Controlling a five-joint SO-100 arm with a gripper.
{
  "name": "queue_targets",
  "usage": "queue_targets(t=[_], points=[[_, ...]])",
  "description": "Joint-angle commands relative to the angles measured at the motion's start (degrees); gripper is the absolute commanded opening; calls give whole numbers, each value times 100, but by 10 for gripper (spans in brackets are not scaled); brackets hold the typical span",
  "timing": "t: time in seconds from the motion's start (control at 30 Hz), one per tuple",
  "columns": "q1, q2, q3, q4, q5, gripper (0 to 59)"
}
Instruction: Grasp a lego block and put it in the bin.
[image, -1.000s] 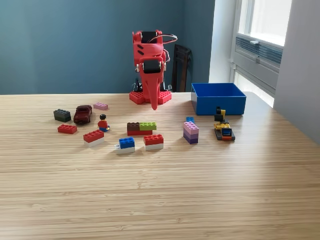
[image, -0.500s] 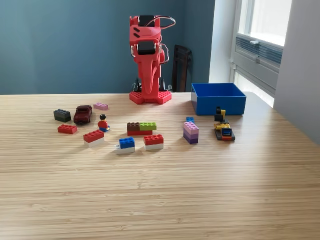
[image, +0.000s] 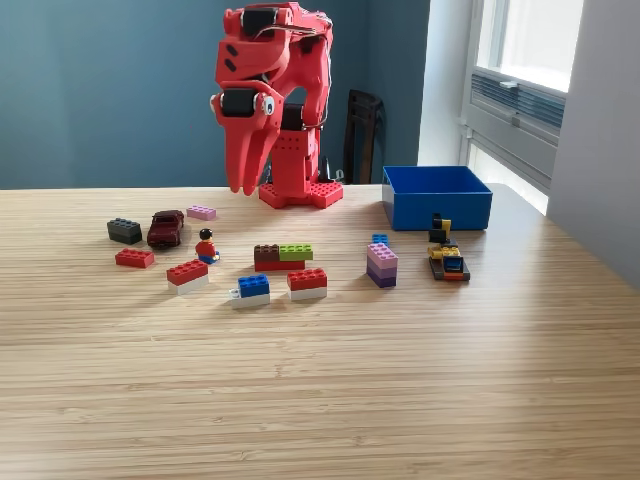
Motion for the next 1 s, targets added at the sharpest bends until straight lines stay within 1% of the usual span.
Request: queue_targets(t=[0.03, 0.2, 0.33, 0.43, 0.7, 0.83, 1.0], points=[[615, -642, -624, -9, 79, 268], [1143, -1134, -826, -9, 149, 307], [1494, -1450, -984, 0, 88, 315], [1767, -1679, -1178, 88, 0, 304], [2461, -2338, -2039, 844, -387, 294], [2777, -2531, -2399, 1063, -624, 297], [3067, -2786, -2892, 1494, -932, 298]])
